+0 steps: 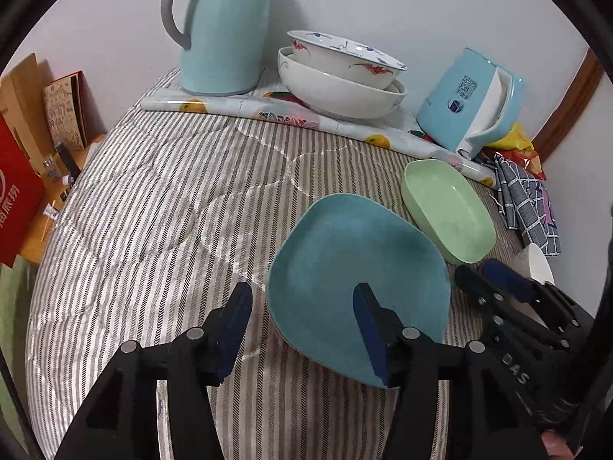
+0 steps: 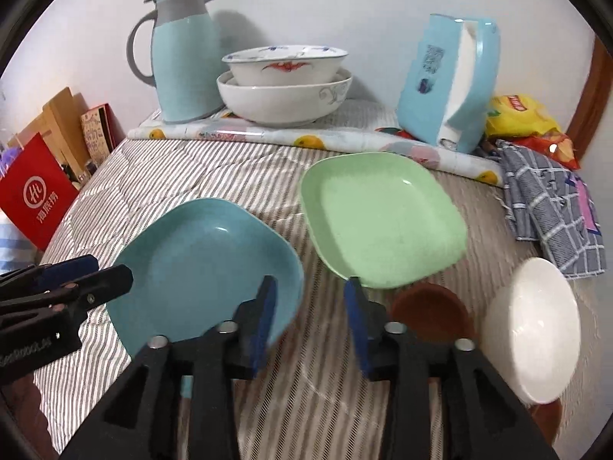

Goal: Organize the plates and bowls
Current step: 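Lower the teal plate onto the pink plate and open both grippers, then move both grippers to the light-green plate rim and close on it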

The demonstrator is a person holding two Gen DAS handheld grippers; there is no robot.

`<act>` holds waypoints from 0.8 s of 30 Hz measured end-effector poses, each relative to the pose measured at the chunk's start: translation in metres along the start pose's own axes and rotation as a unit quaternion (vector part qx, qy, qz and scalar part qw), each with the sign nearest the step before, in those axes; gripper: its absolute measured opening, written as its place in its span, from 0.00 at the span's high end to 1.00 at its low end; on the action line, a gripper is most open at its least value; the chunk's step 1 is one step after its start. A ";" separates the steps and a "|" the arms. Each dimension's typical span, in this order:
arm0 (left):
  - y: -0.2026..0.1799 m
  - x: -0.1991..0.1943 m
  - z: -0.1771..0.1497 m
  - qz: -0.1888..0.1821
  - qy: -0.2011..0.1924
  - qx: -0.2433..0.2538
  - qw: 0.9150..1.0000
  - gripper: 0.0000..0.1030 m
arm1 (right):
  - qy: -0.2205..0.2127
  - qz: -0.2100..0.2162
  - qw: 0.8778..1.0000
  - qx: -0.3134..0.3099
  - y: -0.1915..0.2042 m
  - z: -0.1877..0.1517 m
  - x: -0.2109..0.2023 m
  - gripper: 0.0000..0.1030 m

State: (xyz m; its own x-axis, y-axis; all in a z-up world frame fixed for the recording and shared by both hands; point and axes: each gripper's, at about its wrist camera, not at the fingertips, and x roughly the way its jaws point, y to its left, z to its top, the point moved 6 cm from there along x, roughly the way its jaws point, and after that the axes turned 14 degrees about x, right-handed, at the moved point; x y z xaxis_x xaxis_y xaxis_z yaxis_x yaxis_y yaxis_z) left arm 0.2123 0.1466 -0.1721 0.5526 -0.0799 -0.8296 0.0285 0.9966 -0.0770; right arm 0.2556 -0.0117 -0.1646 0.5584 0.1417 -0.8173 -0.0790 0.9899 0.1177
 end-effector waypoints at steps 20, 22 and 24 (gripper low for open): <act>-0.058 -0.027 0.025 0.009 -0.026 0.033 0.999 0.49 | -0.036 -0.011 0.996 0.079 -0.097 0.010 -0.068 0.34; -0.061 -0.027 0.029 0.010 -0.028 0.036 0.999 0.49 | -0.031 -0.014 0.996 0.079 -0.100 0.012 -0.068 0.34; -0.062 -0.027 0.034 0.013 -0.031 0.033 0.999 0.49 | -0.028 -0.014 0.996 0.078 -0.100 0.013 -0.067 0.34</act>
State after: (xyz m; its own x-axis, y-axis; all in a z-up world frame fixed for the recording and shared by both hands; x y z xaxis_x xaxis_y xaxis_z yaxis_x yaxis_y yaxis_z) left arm 0.2240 0.0875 -0.1261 0.6042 -0.0538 -0.7950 0.0660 0.9977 -0.0174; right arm 0.2369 -0.1203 -0.1140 0.6035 0.1095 -0.7898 0.0649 0.9805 0.1856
